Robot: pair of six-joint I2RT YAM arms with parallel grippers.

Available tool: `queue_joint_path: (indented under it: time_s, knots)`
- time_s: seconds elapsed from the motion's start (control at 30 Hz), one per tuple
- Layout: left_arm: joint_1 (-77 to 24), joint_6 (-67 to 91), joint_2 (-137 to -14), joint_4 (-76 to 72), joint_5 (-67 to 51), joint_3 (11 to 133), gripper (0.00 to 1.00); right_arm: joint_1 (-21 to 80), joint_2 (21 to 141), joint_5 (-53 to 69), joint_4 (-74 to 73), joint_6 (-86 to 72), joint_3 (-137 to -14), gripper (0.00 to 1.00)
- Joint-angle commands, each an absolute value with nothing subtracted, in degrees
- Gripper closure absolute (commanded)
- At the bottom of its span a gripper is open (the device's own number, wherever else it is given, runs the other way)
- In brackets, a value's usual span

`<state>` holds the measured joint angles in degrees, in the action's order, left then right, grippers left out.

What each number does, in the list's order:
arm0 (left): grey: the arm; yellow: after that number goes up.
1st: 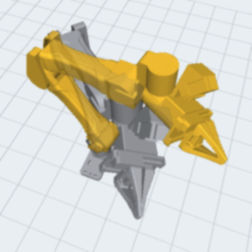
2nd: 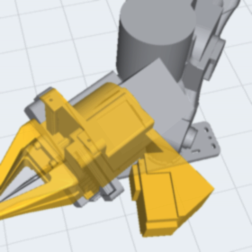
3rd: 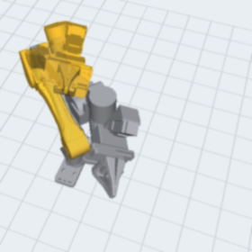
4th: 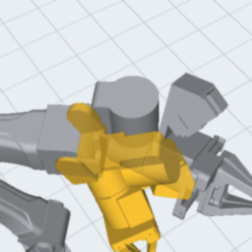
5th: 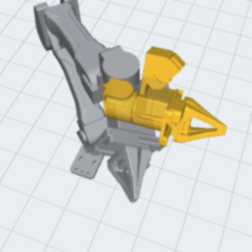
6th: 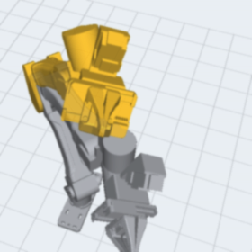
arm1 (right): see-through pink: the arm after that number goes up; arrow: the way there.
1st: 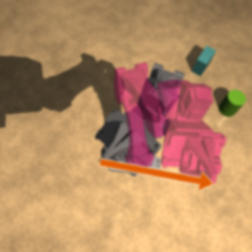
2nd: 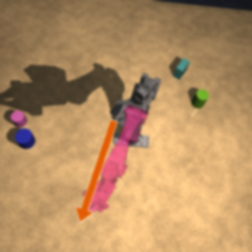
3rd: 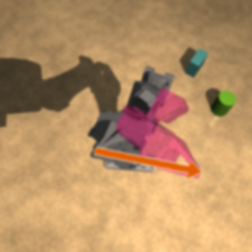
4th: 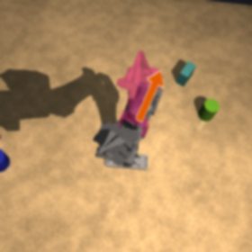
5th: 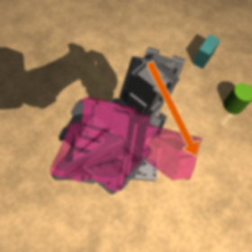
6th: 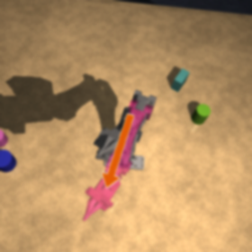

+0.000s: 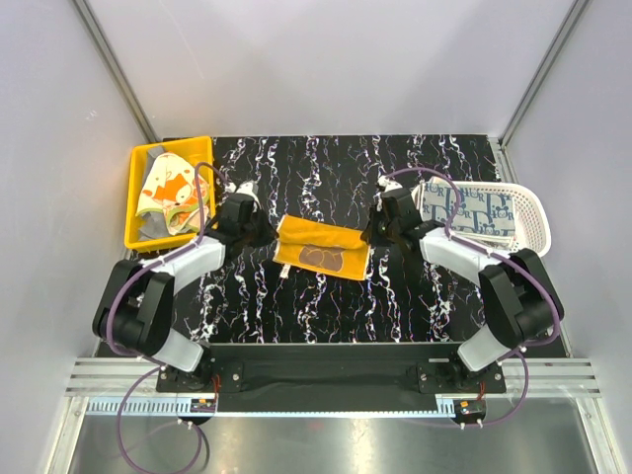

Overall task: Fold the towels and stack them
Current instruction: Fold the towel

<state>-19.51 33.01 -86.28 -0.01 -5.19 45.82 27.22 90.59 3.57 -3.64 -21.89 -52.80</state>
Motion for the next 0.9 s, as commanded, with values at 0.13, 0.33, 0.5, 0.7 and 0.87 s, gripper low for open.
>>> queue_joint_path:
  time_s: [0.13,0.33,0.5,0.7,0.87]
  knots:
    - [-19.95,31.99,-80.34,-1.76,-1.14,44.56,1.0,28.65,85.43,1.5,-1.06,-23.55,-50.28,0.98]
    - [-20.04,31.47,-79.63,-0.62,-1.93,43.77,1.0,29.44,82.27,1.32,-0.97,-24.35,-48.26,0.97]
    - [-20.13,31.55,-79.72,-0.7,-2.02,42.63,1.0,30.41,81.91,1.32,-0.62,-25.05,-46.94,0.97]
    - [-20.3,31.38,-80.77,-1.49,-2.37,40.17,1.0,31.73,82.35,1.49,2.89,-26.63,-43.16,0.97]
    - [-20.92,31.29,-81.82,-3.6,-3.51,37.62,1.0,31.82,82.27,1.14,4.92,-28.03,-39.64,0.91]
